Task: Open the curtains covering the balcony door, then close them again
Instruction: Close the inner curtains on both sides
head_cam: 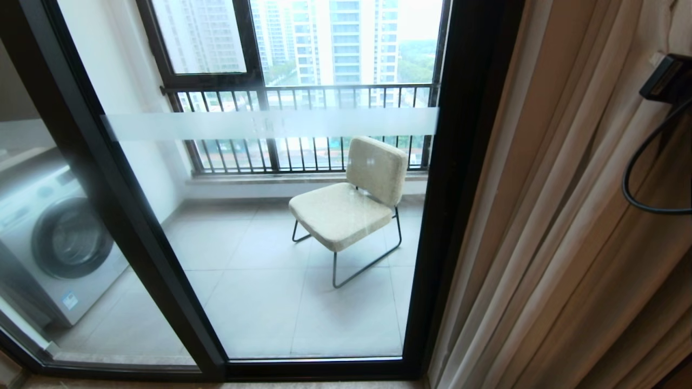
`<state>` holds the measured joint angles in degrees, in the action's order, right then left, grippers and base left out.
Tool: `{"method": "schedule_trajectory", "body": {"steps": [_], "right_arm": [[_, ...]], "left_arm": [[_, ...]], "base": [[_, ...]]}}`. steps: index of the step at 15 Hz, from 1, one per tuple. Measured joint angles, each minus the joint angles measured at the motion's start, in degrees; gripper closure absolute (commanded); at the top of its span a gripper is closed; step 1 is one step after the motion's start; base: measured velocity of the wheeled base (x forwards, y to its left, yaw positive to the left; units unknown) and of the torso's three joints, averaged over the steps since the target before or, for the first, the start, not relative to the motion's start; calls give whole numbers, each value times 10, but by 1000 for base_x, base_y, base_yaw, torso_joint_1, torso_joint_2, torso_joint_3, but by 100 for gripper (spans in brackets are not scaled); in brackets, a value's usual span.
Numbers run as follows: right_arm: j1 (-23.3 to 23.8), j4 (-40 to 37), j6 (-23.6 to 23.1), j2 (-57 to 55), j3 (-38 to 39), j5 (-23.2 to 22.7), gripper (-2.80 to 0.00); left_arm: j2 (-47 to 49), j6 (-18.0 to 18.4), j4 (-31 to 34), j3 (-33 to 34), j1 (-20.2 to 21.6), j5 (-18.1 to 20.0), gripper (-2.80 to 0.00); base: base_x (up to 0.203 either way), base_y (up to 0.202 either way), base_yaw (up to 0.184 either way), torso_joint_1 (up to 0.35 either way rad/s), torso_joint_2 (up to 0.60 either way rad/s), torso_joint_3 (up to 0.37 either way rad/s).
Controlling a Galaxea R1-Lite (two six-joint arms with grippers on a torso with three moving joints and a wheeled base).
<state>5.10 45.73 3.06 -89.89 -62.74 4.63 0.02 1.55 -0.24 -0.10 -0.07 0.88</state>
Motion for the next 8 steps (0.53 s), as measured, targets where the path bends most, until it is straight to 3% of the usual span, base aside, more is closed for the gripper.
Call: {"method": "schedule_trajectory", "body": {"steps": [8], "right_arm": [[0,0,1,11,12,0,0]], "left_arm": [[0,0,0,0,0,0,0]], "base": [[0,0,0,0,0,0]]}}
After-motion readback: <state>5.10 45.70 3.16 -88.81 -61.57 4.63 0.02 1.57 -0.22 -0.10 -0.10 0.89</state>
